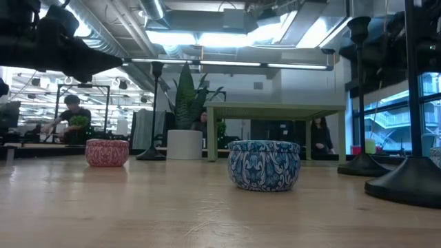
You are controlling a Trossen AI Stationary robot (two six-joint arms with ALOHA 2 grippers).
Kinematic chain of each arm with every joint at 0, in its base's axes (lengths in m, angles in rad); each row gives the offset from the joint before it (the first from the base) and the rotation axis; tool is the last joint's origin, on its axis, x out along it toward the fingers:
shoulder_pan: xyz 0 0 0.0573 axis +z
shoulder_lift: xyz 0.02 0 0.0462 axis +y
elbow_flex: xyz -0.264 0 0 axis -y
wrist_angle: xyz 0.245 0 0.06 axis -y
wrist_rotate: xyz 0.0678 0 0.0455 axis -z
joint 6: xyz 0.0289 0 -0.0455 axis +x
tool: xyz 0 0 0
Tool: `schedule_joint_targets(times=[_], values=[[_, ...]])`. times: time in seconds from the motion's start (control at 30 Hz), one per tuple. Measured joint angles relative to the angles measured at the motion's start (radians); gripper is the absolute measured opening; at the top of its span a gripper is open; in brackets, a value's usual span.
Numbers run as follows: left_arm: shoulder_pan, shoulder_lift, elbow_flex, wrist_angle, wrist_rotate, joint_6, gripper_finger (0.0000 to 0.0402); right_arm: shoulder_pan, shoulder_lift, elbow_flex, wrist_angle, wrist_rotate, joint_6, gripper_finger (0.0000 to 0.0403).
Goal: Pick & Place candle stick holders
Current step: Put the black candle holder on the shelf
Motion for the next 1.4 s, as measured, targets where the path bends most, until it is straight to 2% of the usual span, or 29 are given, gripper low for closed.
schedule_joint_targets(times=[0.07, 0.27, 0.43, 0.57, 0.67, 0.77, 1.07, 1.23, 1.4], values=[[0.0, 0.001, 0.0, 0.016, -0.008, 0.018, 0.0004, 0.0, 0.0, 0.0, 0.036, 0.003, -0.029, 0.0019], [0.0, 0.002, 0.0, 0.085, -0.148, 0.139, 0.0004, 0.0, 0.0, 0.0, 0.132, 0.003, -0.128, 0.0019], [0.0, 0.002, 0.0, 0.112, -0.222, 0.189, 0.0004, 0.0, 0.0, 0.0, 0.325, 0.045, -0.18, 0.0019], [0.0, 0.002, 0.0, 0.203, -0.183, 0.248, 0.0004, 0.0, 0.0, 0.0, 0.384, 0.073, -0.219, 0.0019], [0.0, 0.002, 0.0, 0.271, -0.135, 0.311, 0.0004, 0.0, 0.003, 0.0, 0.323, 0.073, -0.144, 0.0028], [0.0, 0.002, 0.0, 0.311, -0.112, 0.348, 0.0004, 0.0, 0.017, 0.0, 0.275, 0.087, -0.152, 0.0048], [0.0, 0.01, 0.001, 0.328, -0.108, 0.287, 0.0011, -0.002, 0.043, 0.0, 0.354, 0.115, -0.179, 0.0153], [0.0, 0.048, 0.05, 0.332, -0.162, 0.236, 0.0046, -0.002, 0.043, 0.0, 0.437, 0.099, -0.185, 0.02], [0.0, 0.128, 0.136, 0.315, -0.187, 0.191, 0.0089, -0.003, 0.043, 0.001, 0.468, 0.089, -0.229, 0.0224]])
